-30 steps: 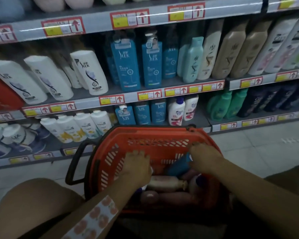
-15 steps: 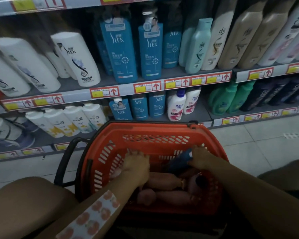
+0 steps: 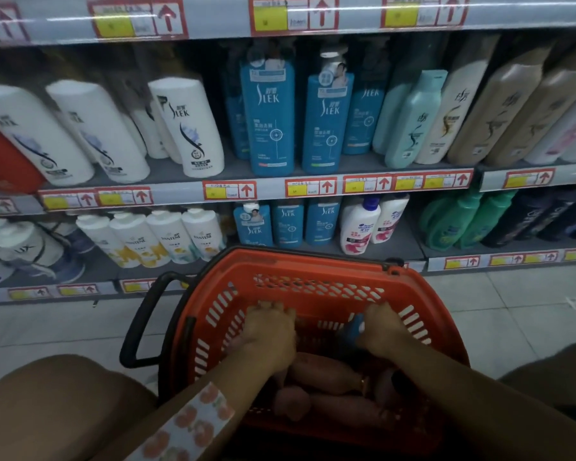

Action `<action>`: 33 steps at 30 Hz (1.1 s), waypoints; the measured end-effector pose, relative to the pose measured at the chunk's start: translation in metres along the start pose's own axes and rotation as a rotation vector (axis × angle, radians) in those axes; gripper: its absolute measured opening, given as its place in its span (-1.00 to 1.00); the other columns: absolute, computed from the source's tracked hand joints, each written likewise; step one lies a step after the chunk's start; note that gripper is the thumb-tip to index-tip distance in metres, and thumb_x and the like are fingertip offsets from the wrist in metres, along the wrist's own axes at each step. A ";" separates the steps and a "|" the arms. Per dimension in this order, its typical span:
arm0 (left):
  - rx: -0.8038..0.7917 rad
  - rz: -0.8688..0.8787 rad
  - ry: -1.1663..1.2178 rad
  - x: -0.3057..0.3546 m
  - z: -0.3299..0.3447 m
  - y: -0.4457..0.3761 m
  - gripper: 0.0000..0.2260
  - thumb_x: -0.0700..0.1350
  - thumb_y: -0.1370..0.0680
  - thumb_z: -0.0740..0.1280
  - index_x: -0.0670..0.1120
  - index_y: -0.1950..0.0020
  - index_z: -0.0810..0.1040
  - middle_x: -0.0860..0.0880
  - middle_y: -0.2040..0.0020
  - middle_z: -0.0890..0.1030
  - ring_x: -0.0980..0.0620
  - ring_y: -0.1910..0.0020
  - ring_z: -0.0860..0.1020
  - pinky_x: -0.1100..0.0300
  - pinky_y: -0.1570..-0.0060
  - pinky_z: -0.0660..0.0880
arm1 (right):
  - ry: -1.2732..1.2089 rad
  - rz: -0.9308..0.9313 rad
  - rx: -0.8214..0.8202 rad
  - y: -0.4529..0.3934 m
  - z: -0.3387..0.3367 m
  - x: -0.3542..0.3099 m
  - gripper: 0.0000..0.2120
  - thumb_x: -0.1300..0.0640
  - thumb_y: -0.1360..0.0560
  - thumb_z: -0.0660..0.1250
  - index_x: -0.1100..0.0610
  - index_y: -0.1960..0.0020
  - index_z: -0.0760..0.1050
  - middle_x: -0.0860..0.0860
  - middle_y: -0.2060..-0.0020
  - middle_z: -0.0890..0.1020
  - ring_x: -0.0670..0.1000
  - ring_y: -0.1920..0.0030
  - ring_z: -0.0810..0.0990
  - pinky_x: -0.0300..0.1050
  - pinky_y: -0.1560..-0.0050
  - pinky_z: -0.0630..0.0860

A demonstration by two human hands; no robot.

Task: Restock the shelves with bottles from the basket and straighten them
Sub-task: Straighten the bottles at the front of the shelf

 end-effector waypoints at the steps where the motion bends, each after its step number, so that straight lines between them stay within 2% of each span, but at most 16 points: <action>1: 0.009 -0.004 0.020 -0.002 -0.002 0.001 -0.56 0.11 -0.59 0.24 -0.02 -0.42 0.37 -0.12 -0.37 0.45 -0.18 -0.35 0.40 -0.02 -0.27 0.33 | 0.014 -0.026 0.014 0.003 -0.007 -0.004 -0.45 0.03 -0.36 0.56 0.19 -0.27 0.51 0.11 -0.19 0.57 0.05 -0.07 0.64 -0.14 -0.04 0.63; 5: 0.006 -0.027 0.168 -0.011 -0.004 0.001 -0.42 0.13 -0.57 0.25 0.02 -0.56 0.21 -0.10 -0.44 0.38 -0.17 -0.39 0.40 -0.03 -0.33 0.36 | 0.076 -0.186 0.061 0.019 -0.043 -0.018 -0.48 0.11 -0.37 0.54 0.15 -0.28 0.51 0.09 -0.22 0.52 0.08 -0.16 0.58 -0.15 -0.11 0.54; 8: -0.014 -0.036 0.403 -0.019 -0.003 0.002 -0.38 0.10 -0.59 0.24 0.04 -0.61 0.13 -0.09 -0.52 0.31 -0.16 -0.45 0.36 0.01 -0.40 0.33 | 0.176 -0.350 0.094 0.037 -0.072 -0.023 -0.54 0.12 -0.36 0.50 0.04 -0.24 0.53 0.02 -0.17 0.51 0.04 -0.14 0.55 -0.21 -0.05 0.43; 12: -0.119 -0.084 0.722 -0.021 0.001 0.006 -0.43 0.10 -0.68 0.14 -0.01 -0.64 0.06 -0.14 -0.62 0.17 -0.13 -0.58 0.18 0.07 -0.53 0.15 | 0.163 -0.501 0.153 0.059 -0.098 -0.020 -0.64 0.07 -0.23 0.45 -0.17 0.03 0.46 -0.14 0.01 0.52 0.01 -0.04 0.55 -0.03 -0.07 0.51; 15: -0.201 -0.176 1.024 -0.017 0.002 0.008 -0.46 0.18 -0.70 0.03 -0.03 -0.63 0.15 -0.10 -0.62 0.17 -0.10 -0.59 0.17 0.04 -0.54 0.10 | 0.087 -0.626 0.164 0.074 -0.106 -0.023 -0.70 0.11 -0.21 0.38 -0.16 0.11 0.47 -0.20 0.07 0.51 -0.06 0.03 0.55 0.00 -0.01 0.54; 16: -0.239 -0.246 1.172 -0.015 0.004 0.008 -0.46 0.22 -0.70 0.01 -0.04 -0.60 0.23 -0.08 -0.59 0.25 -0.10 -0.54 0.28 0.03 -0.50 0.19 | 0.072 -0.667 0.168 0.081 -0.109 -0.026 -0.71 0.14 -0.21 0.38 -0.13 0.11 0.49 -0.20 0.07 0.52 -0.08 0.03 0.55 -0.02 0.00 0.54; 17: -0.271 -0.333 1.323 -0.012 0.004 0.011 -0.45 0.26 -0.68 0.01 -0.04 -0.53 0.33 -0.09 -0.51 0.38 -0.11 -0.40 0.44 0.05 -0.39 0.34 | 0.061 -0.706 0.176 0.087 -0.111 -0.028 -0.71 0.17 -0.23 0.39 -0.11 0.11 0.51 -0.21 0.06 0.53 -0.10 0.02 0.55 -0.05 0.01 0.53; 18: -0.319 -0.419 1.459 -0.008 0.005 0.013 -0.45 0.30 -0.66 0.02 -0.05 -0.41 0.44 -0.09 -0.37 0.51 -0.10 -0.18 0.56 0.08 -0.18 0.47 | 0.051 -0.740 0.184 0.094 -0.114 -0.030 -0.71 0.19 -0.24 0.40 -0.10 0.11 0.51 -0.22 0.06 0.53 -0.12 0.02 0.55 -0.09 0.02 0.52; 19: -0.355 -0.483 1.569 -0.004 0.003 0.016 -0.47 0.34 -0.64 0.03 -0.06 -0.21 0.49 -0.08 -0.18 0.58 -0.07 0.03 0.58 0.12 0.04 0.51 | 0.038 -0.770 0.192 0.100 -0.117 -0.033 -0.71 0.21 -0.25 0.40 -0.11 0.11 0.52 -0.23 0.06 0.52 -0.13 0.01 0.54 -0.11 0.02 0.51; 20: -0.406 -0.520 1.627 0.000 0.004 0.016 -0.44 0.36 -0.62 0.02 -0.11 -0.10 0.50 -0.09 -0.06 0.60 -0.06 0.13 0.57 0.13 0.17 0.49 | 0.023 -0.794 0.198 0.107 -0.120 -0.035 -0.71 0.21 -0.25 0.39 -0.12 0.12 0.52 -0.24 0.06 0.52 -0.14 0.01 0.54 -0.13 0.03 0.50; 21: -0.456 -0.524 1.642 0.005 0.004 0.017 -0.44 0.36 -0.63 0.01 -0.11 -0.07 0.49 -0.10 0.01 0.58 -0.08 0.14 0.57 0.12 0.20 0.50 | 0.006 -0.814 0.204 0.113 -0.123 -0.037 -0.71 0.20 -0.26 0.38 -0.13 0.11 0.52 -0.26 0.06 0.52 -0.15 0.01 0.54 -0.14 0.03 0.50; 22: -0.521 -0.493 1.635 0.010 0.009 0.015 -0.44 0.35 -0.64 -0.02 -0.10 -0.12 0.49 -0.11 0.01 0.58 -0.10 0.11 0.57 0.08 0.13 0.52 | -0.009 -0.828 0.206 0.118 -0.125 -0.039 -0.71 0.19 -0.26 0.37 -0.14 0.11 0.53 -0.27 0.06 0.51 -0.15 0.01 0.54 -0.15 0.03 0.50; 24: -0.620 -0.443 1.621 0.018 0.011 0.018 -0.42 0.35 -0.64 -0.04 -0.07 -0.22 0.51 -0.11 -0.10 0.58 -0.12 0.04 0.57 -0.03 -0.08 0.48 | -0.033 -0.846 0.202 0.125 -0.129 -0.041 -0.73 0.17 -0.27 0.38 -0.14 0.10 0.54 -0.28 0.06 0.51 -0.15 0.00 0.54 -0.16 0.04 0.50; 27: -0.708 -0.396 1.533 0.028 0.020 0.022 -0.36 0.45 -0.54 0.07 -0.02 -0.27 0.54 -0.14 -0.28 0.57 -0.20 -0.22 0.55 -0.16 -0.34 0.34 | -0.069 -0.854 0.198 0.131 -0.132 -0.041 -0.73 0.19 -0.29 0.41 -0.13 0.10 0.57 -0.26 0.05 0.53 -0.17 0.00 0.56 -0.19 0.02 0.50; 30: -0.703 -0.361 1.542 0.033 0.022 0.024 -0.50 0.39 -0.57 0.14 0.01 -0.11 0.59 -0.05 -0.08 0.67 -0.18 -0.23 0.58 -0.15 -0.32 0.42 | -0.090 -0.845 0.213 0.136 -0.136 -0.041 -0.74 0.18 -0.28 0.41 -0.13 0.11 0.58 -0.26 0.06 0.55 -0.17 -0.01 0.57 -0.30 0.01 0.47; 33: -0.639 -0.361 1.632 0.035 0.022 0.021 -0.59 0.26 -0.61 0.17 -0.04 0.01 0.62 0.01 0.22 0.73 -0.05 0.02 0.65 -0.03 -0.19 0.55 | -0.148 -0.807 0.267 0.135 -0.142 -0.039 -0.77 0.15 -0.28 0.42 -0.12 0.12 0.60 -0.23 0.11 0.59 -0.18 0.01 0.56 -0.43 0.05 0.39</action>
Point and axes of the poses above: each hand's wrist, its own y-axis away from the middle knuckle, its own z-axis out of the palm, x = y × z, the point moved 3 cm from there along -y, towards the middle knuckle
